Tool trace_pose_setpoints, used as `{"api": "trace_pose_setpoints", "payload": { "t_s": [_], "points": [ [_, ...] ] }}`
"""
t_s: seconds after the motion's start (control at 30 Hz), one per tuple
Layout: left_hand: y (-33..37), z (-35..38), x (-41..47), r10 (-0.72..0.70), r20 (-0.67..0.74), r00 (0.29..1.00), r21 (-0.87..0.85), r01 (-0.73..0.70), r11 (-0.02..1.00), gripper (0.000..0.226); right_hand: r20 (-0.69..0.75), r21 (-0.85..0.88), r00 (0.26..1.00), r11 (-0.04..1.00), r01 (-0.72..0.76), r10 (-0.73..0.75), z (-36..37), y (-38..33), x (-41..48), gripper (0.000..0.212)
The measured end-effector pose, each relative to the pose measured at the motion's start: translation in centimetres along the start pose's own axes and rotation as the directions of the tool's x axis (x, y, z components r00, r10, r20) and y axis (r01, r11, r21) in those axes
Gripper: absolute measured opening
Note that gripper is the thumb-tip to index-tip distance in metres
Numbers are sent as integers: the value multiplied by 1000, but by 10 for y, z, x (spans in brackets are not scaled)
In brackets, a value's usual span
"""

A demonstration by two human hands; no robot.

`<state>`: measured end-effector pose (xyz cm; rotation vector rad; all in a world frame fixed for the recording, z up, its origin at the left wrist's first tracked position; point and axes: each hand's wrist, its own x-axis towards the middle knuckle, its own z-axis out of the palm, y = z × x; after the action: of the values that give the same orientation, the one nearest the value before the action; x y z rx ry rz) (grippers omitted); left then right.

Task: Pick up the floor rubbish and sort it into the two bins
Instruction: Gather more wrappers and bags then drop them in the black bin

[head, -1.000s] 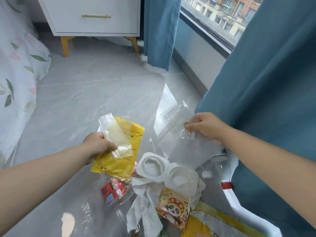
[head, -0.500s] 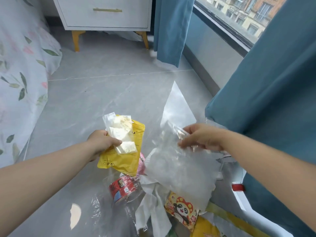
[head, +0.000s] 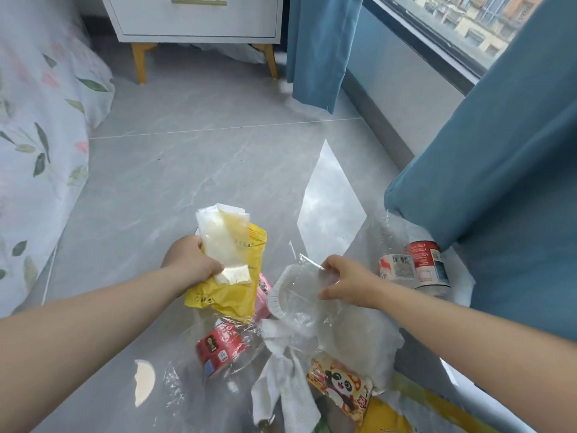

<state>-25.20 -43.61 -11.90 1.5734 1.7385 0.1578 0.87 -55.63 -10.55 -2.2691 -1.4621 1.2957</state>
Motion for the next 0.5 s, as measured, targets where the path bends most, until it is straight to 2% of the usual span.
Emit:
{"api": "trace_pose_setpoints", "payload": {
  "t_s": [0.13, 0.37, 0.5],
  "points": [
    [-1, -4, 5, -1, -86, 996, 156, 15, 988, 31, 43, -48, 999, 999, 7, -5, 8, -3, 1, 41],
    [1, -1, 19, 35, -79, 996, 153, -23, 988, 29, -19, 18, 1000, 1000, 17, -17, 8, 1, 3, 36],
    [7, 8, 26, 59, -58, 997, 155, -50, 987, 45, -123, 85, 992, 996, 19, -8, 1, 5, 8, 36]
  ]
}}
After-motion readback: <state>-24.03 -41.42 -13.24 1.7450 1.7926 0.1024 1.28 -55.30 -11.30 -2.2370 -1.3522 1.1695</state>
